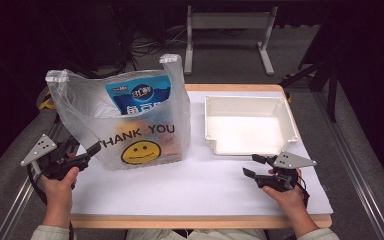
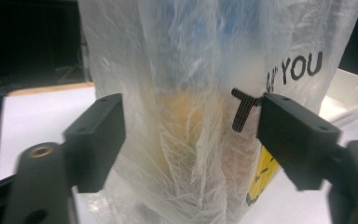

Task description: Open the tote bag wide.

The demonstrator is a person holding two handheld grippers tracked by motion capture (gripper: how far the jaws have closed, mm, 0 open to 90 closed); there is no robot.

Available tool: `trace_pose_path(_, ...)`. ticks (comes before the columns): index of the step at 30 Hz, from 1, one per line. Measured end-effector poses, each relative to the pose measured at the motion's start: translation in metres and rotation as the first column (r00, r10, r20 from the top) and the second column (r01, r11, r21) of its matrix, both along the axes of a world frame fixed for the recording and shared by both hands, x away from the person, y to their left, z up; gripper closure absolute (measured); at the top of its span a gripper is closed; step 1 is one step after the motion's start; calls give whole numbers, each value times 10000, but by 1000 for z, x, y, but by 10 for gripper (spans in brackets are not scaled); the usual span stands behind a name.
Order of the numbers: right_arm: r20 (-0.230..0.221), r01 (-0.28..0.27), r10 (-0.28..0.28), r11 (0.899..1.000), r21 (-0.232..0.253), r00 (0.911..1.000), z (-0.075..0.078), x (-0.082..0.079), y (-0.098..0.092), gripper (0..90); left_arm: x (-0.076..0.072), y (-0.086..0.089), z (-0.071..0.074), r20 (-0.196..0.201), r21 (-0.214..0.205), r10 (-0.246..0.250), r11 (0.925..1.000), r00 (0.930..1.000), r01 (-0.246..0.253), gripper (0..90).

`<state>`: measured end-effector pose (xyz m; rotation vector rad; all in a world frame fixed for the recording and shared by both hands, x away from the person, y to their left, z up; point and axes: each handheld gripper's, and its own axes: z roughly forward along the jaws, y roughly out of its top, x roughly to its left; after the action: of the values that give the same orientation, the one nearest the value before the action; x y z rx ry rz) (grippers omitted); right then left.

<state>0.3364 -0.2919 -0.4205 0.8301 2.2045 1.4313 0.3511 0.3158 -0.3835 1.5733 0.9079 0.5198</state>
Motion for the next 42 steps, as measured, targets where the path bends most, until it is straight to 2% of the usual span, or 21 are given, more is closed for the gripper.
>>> trace_pose_path(1,1,-25,25,10000,-8,10000,0,0,1,385,1,-1,-2,-83,-100,-97,9999,9999,96,317)
trace_pose_path(2,-12,-32,32,10000,-60,10000,0,0,2,385,3,-2,-4,-187,-74,-332,9994,9993,331,411)
trace_pose_path(7,-35,-5,5,10000,-97,10000,-1,-1,1,385,2,-3,-1,-43,214,-577,9981,9983,578,627)
trace_pose_path(9,-43,4,-4,10000,-98,10000,-1,-1,1,385,1,-4,-1,-25,212,-539,9983,9985,540,660)
trace_pose_path(13,-39,34,-35,9999,-129,10000,-1,-2,1,385,1,-4,0,7,386,-508,9980,9987,508,813)
trace_pose_path(16,-18,23,-23,9998,-172,10000,0,-2,2,385,0,-5,1,31,460,-503,9977,9987,501,888)
trace_pose_path(23,19,159,-159,9999,-10,9999,6,-2,4,381,1,-8,4,22,786,-548,9954,9985,545,900)
trace_pose_path(27,81,99,-100,9999,52,9999,14,3,14,379,0,-10,5,35,918,-547,9943,9985,541,900)
trace_pose_path(36,747,-366,372,9993,-97,9965,42,18,54,348,0,-7,4,71,784,-507,9957,9987,500,899)
trace_pose_path(42,789,-726,732,9973,-110,9942,53,31,80,296,0,-7,5,54,819,-530,9953,9986,524,898)
